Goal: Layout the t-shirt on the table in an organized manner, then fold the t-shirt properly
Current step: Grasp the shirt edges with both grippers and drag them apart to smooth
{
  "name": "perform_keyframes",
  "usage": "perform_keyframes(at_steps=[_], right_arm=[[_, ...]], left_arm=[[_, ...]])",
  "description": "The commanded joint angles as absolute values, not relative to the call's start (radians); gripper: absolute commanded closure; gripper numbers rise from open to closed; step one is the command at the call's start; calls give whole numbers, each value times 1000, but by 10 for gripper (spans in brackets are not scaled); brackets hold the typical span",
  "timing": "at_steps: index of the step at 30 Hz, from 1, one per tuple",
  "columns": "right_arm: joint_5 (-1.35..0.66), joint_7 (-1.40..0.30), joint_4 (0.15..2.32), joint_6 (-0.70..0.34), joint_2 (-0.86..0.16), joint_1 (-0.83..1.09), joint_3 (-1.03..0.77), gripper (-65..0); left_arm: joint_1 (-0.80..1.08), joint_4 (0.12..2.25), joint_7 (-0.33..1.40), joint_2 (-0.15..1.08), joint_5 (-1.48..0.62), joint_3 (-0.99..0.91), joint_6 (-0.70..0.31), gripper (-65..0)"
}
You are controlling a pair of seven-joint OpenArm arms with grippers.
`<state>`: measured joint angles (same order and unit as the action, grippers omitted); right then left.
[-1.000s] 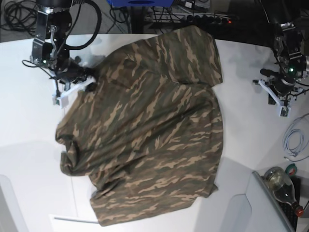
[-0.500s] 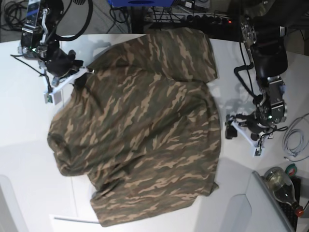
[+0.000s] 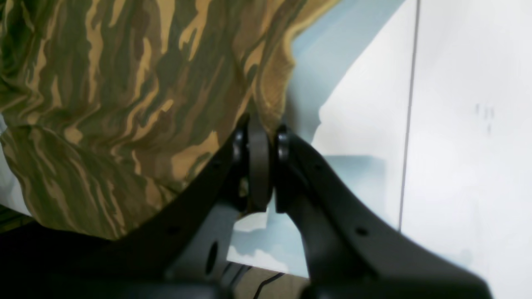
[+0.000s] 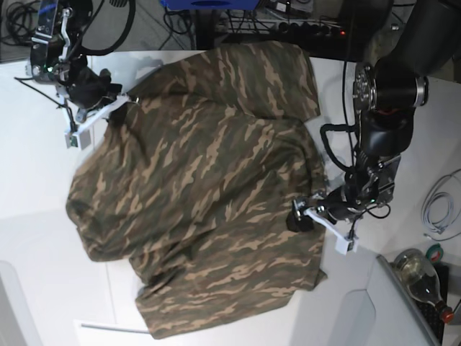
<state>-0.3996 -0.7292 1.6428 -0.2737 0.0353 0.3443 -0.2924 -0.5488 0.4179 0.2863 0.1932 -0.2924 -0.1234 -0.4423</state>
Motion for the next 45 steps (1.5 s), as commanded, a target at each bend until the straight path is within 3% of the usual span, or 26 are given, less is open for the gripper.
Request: perform_keyframes(at_steps=[1, 2, 4, 5, 7, 8, 12, 20, 31, 32, 34, 37, 38, 40, 45], right_arm=[[-410, -714, 1662, -283, 28, 346, -294, 0], [-410, -714, 1662, -283, 18, 348, -295, 0], [-414, -714, 1661, -283, -2, 348, -297, 0], [-414, -714, 1661, -283, -8, 348, -300, 0], [-409, -714, 1661, -283, -24, 346, -300, 0], [-410, -714, 1661, -283, -39, 341, -300, 0], [-407, -719, 1652, -280, -67, 288, -302, 0], [-407, -748, 1469, -202, -148, 62, -297, 0], [-407, -736, 1106, -194, -232, -228, -300, -15], [-406, -723, 1096, -193, -232, -237, -300, -42], [-406, -710, 1092, -162, -240, -252, -294, -144], [-407, -711, 1115, -143, -246, -252, -297, -342], [-407, -710, 1135, -143, -246, -243, -300, -395], [-410, -704, 1214, -143, -246, -191, -300, -465], [-407, -639, 1495, -143, -211, -15, -298, -465]], left_arm=[[-575, 380, 266, 194, -266, -125, -441, -583], [-578, 344, 239, 182, -220, -125, -441, -568], [-567, 315, 171, 173, -157, -128, -441, -467], [-550, 318, 143, 171, -139, -133, -441, -365], [-510, 343, 117, 171, -136, -134, -441, -89], [-493, 377, 122, 173, -136, -134, -441, 0], [-331, 615, 140, 177, -136, -136, -418, 0], [101, 1214, 200, 148, -136, -136, -143, 0], [182, 1244, 202, 114, -134, -134, -119, 0], [185, 1254, 203, 116, -134, -134, -119, -35], [211, 1283, 203, 119, -134, -134, -119, -214], [252, 1354, 203, 124, -134, -139, -119, -421], [268, 1376, 203, 124, -136, -154, -119, -462], [288, 1405, 203, 120, -136, -234, -119, -500], [252, 1405, 203, 122, -143, -398, -124, -500]])
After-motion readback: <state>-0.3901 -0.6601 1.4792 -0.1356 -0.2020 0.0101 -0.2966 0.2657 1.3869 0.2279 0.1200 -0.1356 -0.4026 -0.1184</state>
